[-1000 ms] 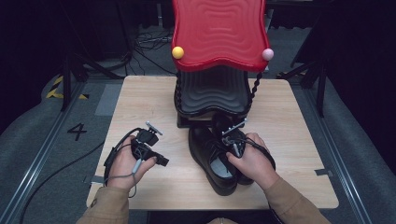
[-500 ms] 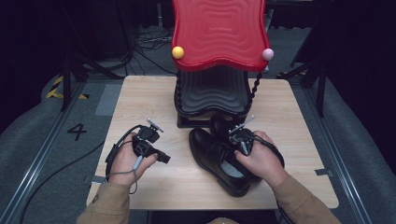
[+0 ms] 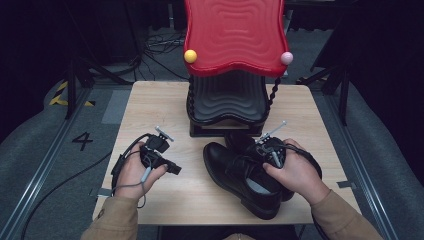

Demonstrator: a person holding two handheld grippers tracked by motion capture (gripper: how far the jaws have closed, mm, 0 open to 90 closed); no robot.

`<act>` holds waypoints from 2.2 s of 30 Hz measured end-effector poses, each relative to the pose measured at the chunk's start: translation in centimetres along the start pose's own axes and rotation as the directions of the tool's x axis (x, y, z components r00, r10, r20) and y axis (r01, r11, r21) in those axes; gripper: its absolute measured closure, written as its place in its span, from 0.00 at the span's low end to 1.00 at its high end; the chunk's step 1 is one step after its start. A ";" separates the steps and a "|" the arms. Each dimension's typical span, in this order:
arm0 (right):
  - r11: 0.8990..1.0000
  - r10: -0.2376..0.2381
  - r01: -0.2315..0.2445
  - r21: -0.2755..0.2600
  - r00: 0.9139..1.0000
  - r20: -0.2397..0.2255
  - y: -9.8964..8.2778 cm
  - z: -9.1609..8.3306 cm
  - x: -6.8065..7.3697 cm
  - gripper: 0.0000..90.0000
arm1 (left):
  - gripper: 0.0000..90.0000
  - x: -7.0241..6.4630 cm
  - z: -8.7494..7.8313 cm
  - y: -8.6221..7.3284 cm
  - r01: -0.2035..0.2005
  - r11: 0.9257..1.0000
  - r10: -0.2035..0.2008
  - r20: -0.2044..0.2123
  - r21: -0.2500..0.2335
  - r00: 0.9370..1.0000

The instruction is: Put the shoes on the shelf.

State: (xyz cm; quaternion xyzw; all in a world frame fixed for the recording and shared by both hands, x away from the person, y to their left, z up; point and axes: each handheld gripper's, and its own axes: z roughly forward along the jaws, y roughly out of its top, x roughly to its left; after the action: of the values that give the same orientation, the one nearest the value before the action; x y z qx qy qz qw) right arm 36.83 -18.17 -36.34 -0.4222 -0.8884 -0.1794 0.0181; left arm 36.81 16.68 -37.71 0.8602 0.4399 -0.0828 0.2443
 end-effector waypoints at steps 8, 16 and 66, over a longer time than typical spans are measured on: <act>0.999 -0.030 0.030 0.015 1.000 -0.001 0.2 -2.8 -0.3 0.91 | 0.74 0.6 -0.9 -0.6 0.021 1.000 -0.021 0.000 -0.022 1.000; 0.999 -0.034 0.034 0.016 0.999 -0.008 -0.1 -6.5 -0.6 0.91 | 0.74 0.6 -1.0 -0.6 0.028 0.999 -0.028 0.001 -0.026 1.000; 0.995 -0.020 0.023 -0.094 0.999 0.042 4.9 -26.8 3.4 0.91 | 0.68 2.8 -2.4 -3.3 0.132 0.990 -0.132 -0.006 -0.050 0.991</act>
State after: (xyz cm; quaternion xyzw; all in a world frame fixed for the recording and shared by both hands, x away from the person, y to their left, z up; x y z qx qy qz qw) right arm 35.20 -21.77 -9.16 -0.4166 -0.8836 -0.2126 -0.0221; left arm 35.69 21.50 -37.74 0.8233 0.4989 -0.0839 0.2573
